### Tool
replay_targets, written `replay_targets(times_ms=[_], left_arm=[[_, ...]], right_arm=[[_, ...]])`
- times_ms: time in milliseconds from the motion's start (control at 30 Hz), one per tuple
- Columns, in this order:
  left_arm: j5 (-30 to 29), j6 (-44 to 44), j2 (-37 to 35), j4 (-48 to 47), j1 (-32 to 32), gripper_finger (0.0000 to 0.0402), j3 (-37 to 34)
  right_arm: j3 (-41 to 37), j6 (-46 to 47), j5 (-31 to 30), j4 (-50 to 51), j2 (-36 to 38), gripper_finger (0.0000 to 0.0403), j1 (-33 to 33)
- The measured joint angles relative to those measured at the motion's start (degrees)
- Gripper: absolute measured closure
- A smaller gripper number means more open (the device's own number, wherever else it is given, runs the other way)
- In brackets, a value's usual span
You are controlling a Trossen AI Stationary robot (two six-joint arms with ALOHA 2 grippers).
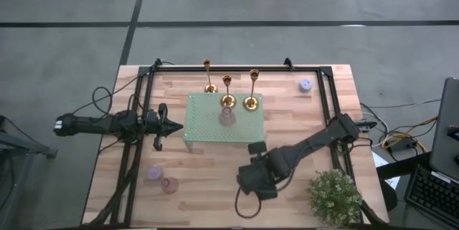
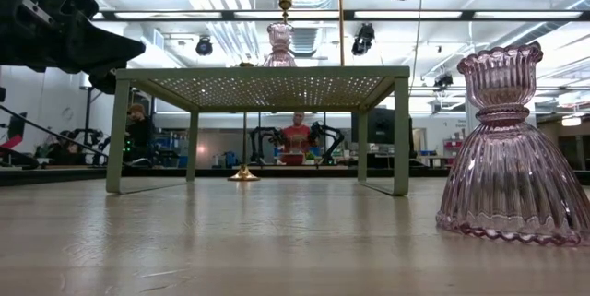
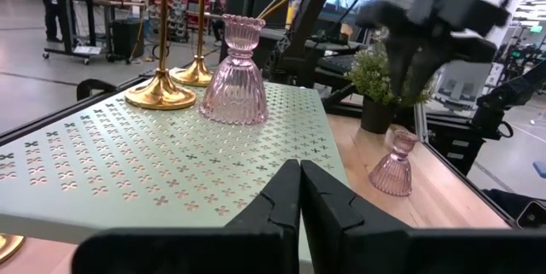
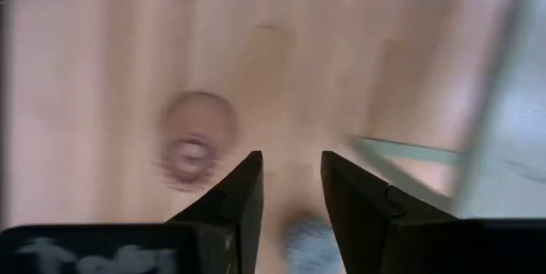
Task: Pick & Place candle stick holders
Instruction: Put the right transparent glass candle holder on the shelf aligned with the other transparent glass candle holder
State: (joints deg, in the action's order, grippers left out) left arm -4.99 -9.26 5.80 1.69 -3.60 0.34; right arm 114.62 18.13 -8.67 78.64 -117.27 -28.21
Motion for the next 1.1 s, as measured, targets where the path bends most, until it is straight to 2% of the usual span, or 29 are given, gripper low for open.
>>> replay_targets(times_ms=[133,267,400,867,1100], left_arm=[[0.0,0.0,0.0,0.0,0.0,0.0388,0.0],[0.0,0.0,0.0,0.0,0.0,0.0388,0.0],[0.0,0.0,0.0,0.0,0.0,0.0388,0.0],[0.0,0.0,0.0,0.0,0.0,0.0388,0.0],[0.0,0.0,0.0,0.0,0.0,0.0388,0.0]], right_arm=[[-4.0,2.8,2.8,-1.5,0.0,0.0286,-1.7],[-7.1,5.1,2.7,-2.1,0.0,0.0293,-2.3],[-10.1,5.0,4.1,-7.1,0.1,0.0300,-2.3],[-14.7,3.8,4.2,-10.5,0.2,0.0323,-2.3],[-15.4,2.7,6.0,-11.5,0.3,0.0364,-2.1]])
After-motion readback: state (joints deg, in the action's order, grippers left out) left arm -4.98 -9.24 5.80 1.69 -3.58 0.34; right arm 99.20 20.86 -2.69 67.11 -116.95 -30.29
